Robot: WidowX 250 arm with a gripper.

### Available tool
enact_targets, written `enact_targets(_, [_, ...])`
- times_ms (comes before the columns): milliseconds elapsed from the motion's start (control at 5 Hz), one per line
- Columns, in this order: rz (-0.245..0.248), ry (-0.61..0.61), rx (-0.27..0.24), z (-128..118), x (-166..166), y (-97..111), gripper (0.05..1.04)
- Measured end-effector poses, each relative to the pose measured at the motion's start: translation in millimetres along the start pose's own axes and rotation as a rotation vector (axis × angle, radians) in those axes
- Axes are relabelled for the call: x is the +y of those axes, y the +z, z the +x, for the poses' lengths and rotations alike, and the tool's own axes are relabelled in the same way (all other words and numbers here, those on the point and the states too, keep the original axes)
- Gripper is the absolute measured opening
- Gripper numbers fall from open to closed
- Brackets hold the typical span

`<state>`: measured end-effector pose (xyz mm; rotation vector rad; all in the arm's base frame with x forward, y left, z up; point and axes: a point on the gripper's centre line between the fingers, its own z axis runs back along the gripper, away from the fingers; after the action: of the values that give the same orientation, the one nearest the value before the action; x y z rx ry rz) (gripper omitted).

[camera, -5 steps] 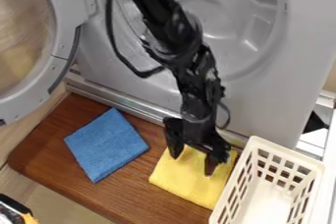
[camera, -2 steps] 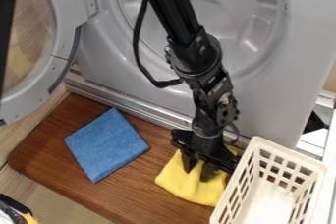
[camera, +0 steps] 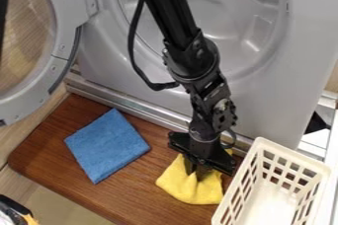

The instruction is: Put the yellow cloth in the basket

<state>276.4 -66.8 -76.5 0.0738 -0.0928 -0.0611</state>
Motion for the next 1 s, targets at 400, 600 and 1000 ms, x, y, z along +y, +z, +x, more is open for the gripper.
enact_targets(400, [0.033,0.076,-0.031,-10,16,26,0.089])
enact_targets(600, [-0.007,0.106,-0.027,-13,17,42,0.089])
enact_targets(1000, [-0.129,0.057,-0.099,-18,-10,84,0.089])
